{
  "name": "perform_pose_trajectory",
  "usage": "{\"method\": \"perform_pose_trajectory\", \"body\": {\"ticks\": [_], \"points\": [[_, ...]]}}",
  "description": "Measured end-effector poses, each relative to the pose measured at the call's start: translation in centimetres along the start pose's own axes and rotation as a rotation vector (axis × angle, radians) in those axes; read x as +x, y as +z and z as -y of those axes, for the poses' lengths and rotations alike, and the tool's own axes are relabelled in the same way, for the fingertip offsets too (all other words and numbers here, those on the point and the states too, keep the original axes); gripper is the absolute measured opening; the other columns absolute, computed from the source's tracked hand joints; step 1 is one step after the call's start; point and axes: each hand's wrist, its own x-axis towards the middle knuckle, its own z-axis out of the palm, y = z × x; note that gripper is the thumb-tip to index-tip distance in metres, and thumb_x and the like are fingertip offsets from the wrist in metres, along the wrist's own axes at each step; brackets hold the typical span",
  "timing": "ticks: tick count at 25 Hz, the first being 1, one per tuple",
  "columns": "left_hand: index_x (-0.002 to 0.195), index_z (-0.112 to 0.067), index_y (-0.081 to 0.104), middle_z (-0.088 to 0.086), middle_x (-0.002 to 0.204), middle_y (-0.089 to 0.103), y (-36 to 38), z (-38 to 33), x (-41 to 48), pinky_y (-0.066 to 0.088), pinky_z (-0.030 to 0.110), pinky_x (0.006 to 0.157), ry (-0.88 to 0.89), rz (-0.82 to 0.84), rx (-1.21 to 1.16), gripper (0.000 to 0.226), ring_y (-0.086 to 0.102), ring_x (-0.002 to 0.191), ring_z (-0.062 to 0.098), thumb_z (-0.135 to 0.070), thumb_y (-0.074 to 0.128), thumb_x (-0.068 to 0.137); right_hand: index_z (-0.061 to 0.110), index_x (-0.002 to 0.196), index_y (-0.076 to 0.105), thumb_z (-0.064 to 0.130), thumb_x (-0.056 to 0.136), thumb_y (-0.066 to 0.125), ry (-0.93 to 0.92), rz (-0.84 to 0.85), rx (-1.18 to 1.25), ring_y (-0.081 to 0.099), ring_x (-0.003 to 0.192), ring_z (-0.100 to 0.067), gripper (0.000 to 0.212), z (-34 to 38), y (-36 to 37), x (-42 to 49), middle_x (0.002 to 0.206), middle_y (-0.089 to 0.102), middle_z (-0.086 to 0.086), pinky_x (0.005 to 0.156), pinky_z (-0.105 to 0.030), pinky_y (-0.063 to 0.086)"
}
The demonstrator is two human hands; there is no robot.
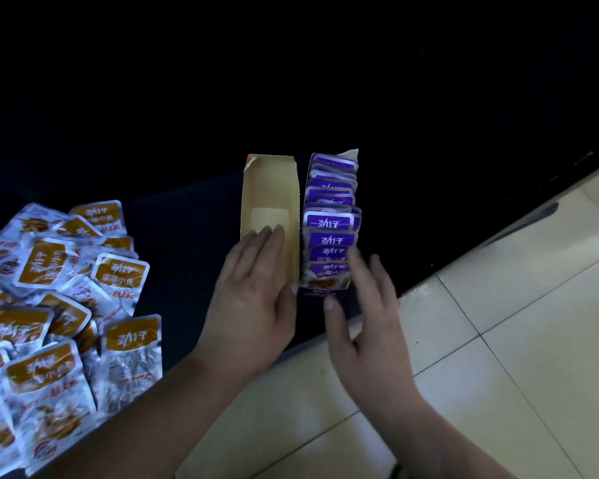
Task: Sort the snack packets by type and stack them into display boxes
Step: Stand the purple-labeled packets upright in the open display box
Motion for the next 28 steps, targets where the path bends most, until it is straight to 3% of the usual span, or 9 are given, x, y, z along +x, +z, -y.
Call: {"method": "perform_pose_trajectory", "body": {"ticks": [2, 5, 8, 10, 12, 15, 20, 24, 28], "points": [[0.150, -0.010, 0.048, 0.013, 0.157, 0.045, -0.4, 1.1, -1.6, 0.037, 0.061, 0.115, -0.012, -0.053, 0.055, 0.061, 0.033, 0.150, 0.032, -0.030, 0.058, 0.094, 0.049, 0.159, 0.015, 0.037, 0.100, 0.059, -0.076, 0.044, -0.083, 0.013, 0.155, -0.002, 0.075, 0.7, 0.8, -2.6, 0.169, 0.015, 0.003, 0.101, -0.030, 0.052], [0.146, -0.014, 0.055, 0.011, 0.160, 0.041, -0.3, 2.5, -3.2, 0.039, 0.060, 0.114, -0.064, -0.024, 0.023, 0.056, 0.030, 0.151, 0.033, -0.036, 0.056, 0.095, 0.052, 0.159, 0.002, 0.038, 0.098, 0.060, -0.061, 0.052, -0.117, 0.002, 0.153, 0.006, 0.085, 1.3, 1.3, -3.3, 0.172, 0.004, 0.006, 0.093, -0.031, 0.054], [0.146, -0.016, 0.055, 0.008, 0.162, 0.038, -0.2, 2.7, -3.6, 0.040, 0.057, 0.115, -0.067, -0.009, -0.017, 0.054, 0.029, 0.152, 0.030, -0.032, 0.060, 0.095, 0.041, 0.161, 0.018, 0.024, 0.094, 0.068, -0.058, -0.043, -0.111, 0.034, 0.147, -0.010, 0.085, 1.5, 1.6, -4.0, 0.160, 0.025, 0.005, 0.090, -0.028, 0.056], [0.146, -0.015, 0.056, 0.009, 0.161, 0.039, 0.1, 2.6, -3.3, 0.041, 0.056, 0.114, -0.067, -0.006, -0.022, 0.055, 0.030, 0.152, 0.030, -0.028, 0.064, 0.093, 0.032, 0.160, 0.027, 0.020, 0.089, 0.069, -0.089, -0.009, -0.123, 0.041, 0.140, -0.014, 0.083, 1.2, 2.2, -4.7, 0.151, 0.033, 0.005, 0.100, -0.021, 0.049], [0.146, -0.015, 0.055, 0.010, 0.161, 0.039, 0.3, 2.5, -3.1, 0.042, 0.056, 0.114, -0.069, -0.004, -0.032, 0.056, 0.031, 0.151, 0.030, -0.028, 0.063, 0.093, 0.030, 0.161, 0.024, 0.021, 0.089, 0.067, -0.080, 0.035, -0.129, 0.032, 0.147, -0.017, 0.084, 0.3, 2.6, -3.7, 0.156, 0.028, 0.003, 0.111, -0.017, 0.037], [0.146, -0.013, 0.055, 0.011, 0.159, 0.042, 0.2, 2.2, -3.2, 0.044, 0.053, 0.112, -0.052, -0.029, -0.057, 0.055, 0.037, 0.147, 0.029, -0.026, 0.063, 0.093, 0.040, 0.162, 0.013, 0.025, 0.098, 0.061, -0.023, 0.060, -0.100, 0.019, 0.152, -0.018, 0.082, -0.6, 2.4, -1.3, 0.163, 0.016, 0.003, 0.117, -0.038, 0.036], [0.147, -0.016, 0.055, 0.006, 0.161, 0.040, 0.0, 2.4, -3.6, 0.044, 0.047, 0.113, -0.048, -0.022, -0.081, 0.054, 0.038, 0.146, 0.024, -0.023, 0.064, 0.094, 0.059, 0.155, -0.006, 0.062, 0.101, 0.039, 0.041, 0.187, -0.115, 0.001, 0.157, -0.017, 0.070, -0.3, 2.1, 0.5, 0.169, -0.007, 0.013, 0.117, -0.051, 0.038], [0.145, -0.016, 0.056, 0.004, 0.160, 0.042, -0.4, 2.7, -2.5, 0.048, 0.046, 0.110, -0.047, -0.042, -0.111, 0.052, 0.044, 0.144, 0.022, -0.021, 0.064, 0.094, 0.072, 0.144, -0.014, 0.075, 0.091, 0.034, 0.178, 0.275, -0.106, -0.020, 0.154, -0.010, 0.071, 0.1, 1.3, 4.6, 0.165, -0.020, 0.027, 0.126, -0.042, 0.002], [0.139, -0.018, 0.061, -0.002, 0.153, 0.044, -1.2, 2.7, -2.6, 0.061, 0.040, 0.087, -0.057, -0.087, -0.060, 0.045, 0.057, 0.127, 0.019, -0.017, 0.067, 0.095, 0.068, 0.149, -0.004, 0.070, 0.096, 0.036, 0.208, 0.239, -0.164, -0.009, 0.155, -0.005, 0.067, 0.7, 0.6, 7.0, 0.169, -0.006, 0.020, 0.122, -0.037, 0.010]]}}
